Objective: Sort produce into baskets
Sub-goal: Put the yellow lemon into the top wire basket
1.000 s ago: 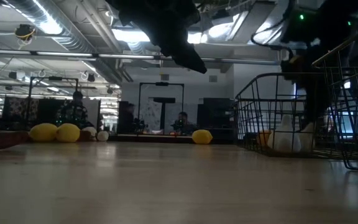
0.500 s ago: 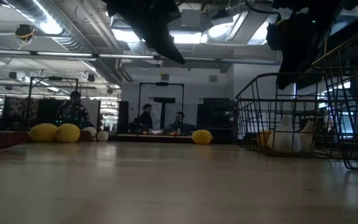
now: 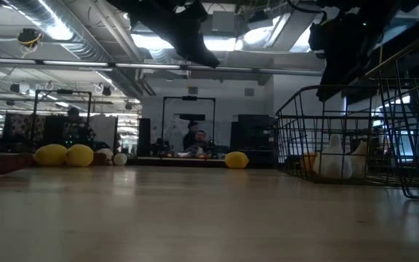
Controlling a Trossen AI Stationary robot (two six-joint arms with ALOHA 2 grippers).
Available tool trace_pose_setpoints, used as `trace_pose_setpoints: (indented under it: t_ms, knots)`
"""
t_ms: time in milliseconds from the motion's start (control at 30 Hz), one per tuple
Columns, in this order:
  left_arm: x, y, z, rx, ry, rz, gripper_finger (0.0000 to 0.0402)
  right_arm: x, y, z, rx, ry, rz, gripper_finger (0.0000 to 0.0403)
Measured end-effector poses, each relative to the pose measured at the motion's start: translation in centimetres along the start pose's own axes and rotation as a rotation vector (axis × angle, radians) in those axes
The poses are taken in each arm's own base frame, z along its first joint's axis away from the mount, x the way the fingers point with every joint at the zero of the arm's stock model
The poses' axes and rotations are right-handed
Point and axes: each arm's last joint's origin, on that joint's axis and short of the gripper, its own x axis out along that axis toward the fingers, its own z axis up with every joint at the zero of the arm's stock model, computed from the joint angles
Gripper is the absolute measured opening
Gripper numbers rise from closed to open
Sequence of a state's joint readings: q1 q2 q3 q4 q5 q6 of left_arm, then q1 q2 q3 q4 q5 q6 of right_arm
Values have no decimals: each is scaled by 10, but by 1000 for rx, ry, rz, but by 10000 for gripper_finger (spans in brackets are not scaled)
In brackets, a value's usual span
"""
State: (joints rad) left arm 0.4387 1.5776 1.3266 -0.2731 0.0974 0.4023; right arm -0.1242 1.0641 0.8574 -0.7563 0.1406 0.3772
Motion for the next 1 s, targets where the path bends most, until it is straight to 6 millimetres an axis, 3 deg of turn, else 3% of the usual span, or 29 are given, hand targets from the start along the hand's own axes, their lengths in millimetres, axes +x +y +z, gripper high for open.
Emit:
trace_pose_setpoints:
  t_ms: [567,867,1000]
  knots:
    - [1,1,-1,-67,26,47,252,0,-1,2,-63,-24,-30,159]
    - [25,-3,-17,14,113,6,252,0,1,5,-86,-64,-16,159]
    - [26,-4,-17,-9,106,3,252,0,1,5,-86,-64,-16,159]
